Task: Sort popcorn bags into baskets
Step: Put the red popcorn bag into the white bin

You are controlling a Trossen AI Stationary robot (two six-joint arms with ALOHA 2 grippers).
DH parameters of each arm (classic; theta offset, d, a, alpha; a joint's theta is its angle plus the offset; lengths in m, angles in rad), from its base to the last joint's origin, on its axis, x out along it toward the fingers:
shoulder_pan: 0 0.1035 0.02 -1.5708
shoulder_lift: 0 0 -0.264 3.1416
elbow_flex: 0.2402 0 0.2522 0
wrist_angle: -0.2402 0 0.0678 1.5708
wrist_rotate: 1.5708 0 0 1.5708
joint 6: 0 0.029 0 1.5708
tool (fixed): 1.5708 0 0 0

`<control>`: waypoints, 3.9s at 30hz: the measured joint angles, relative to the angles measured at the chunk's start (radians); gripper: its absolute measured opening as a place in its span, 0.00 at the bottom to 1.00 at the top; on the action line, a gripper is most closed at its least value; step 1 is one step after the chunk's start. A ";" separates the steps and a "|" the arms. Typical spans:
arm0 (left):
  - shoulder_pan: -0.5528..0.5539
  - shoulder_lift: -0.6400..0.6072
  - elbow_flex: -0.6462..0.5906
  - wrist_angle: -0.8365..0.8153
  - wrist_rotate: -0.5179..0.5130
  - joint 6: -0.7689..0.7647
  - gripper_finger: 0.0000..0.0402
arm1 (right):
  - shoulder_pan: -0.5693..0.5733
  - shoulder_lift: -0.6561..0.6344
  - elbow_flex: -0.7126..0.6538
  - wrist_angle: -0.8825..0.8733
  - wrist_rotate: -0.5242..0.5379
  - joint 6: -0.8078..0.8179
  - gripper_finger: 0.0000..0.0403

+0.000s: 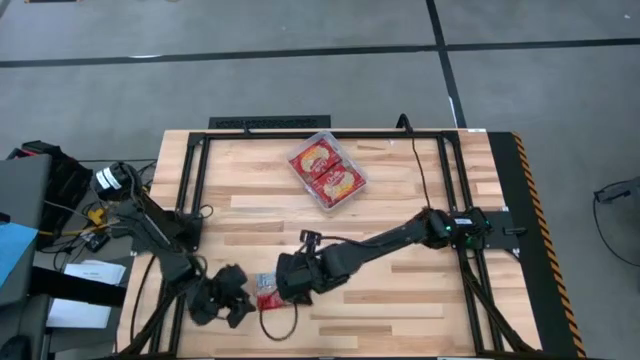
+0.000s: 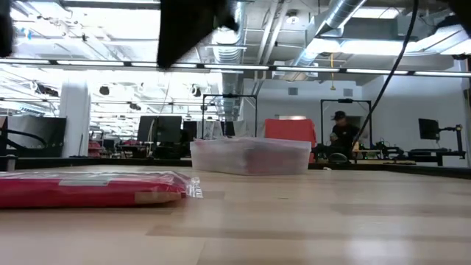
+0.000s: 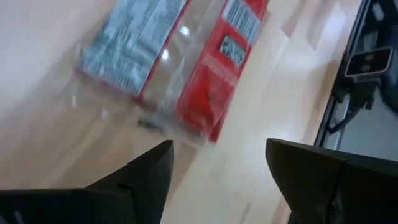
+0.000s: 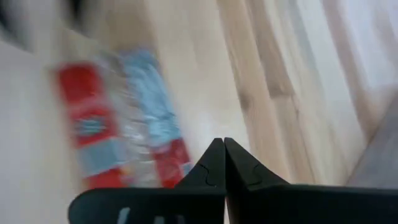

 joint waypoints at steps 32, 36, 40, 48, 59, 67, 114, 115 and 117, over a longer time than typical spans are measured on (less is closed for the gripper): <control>0.613 0.082 -0.001 -0.061 0.625 0.923 0.77 | 0.143 0.144 -0.013 0.281 -0.090 0.207 0.02; 0.612 0.099 -0.003 -0.013 0.644 0.925 0.77 | 0.137 0.144 -0.013 0.275 -0.076 0.207 0.02; 0.622 0.107 -0.006 0.038 0.718 0.928 0.77 | 0.121 0.144 -0.013 0.275 -0.075 0.207 0.03; 0.620 0.108 -0.007 0.037 0.746 0.949 0.77 | 0.108 0.144 -0.013 0.276 -0.076 0.199 0.03; 0.619 0.118 -0.007 0.036 0.770 0.972 0.77 | 0.160 0.179 -0.015 0.290 -0.111 0.200 0.02; 0.620 0.184 -0.006 0.078 0.848 0.957 0.76 | 0.137 0.227 -0.015 0.293 -0.136 0.233 0.02; 1.120 -0.049 0.424 -0.405 0.841 1.081 0.05 | 0.359 -0.206 -0.013 -0.483 0.190 0.669 0.05; 1.161 -0.036 0.459 -0.419 0.834 1.111 0.05 | 0.366 -0.212 -0.013 -0.505 0.190 0.688 0.05; 1.244 -0.012 0.525 -0.426 0.825 1.162 0.05 | 0.379 -0.216 -0.013 -0.505 0.194 0.672 0.05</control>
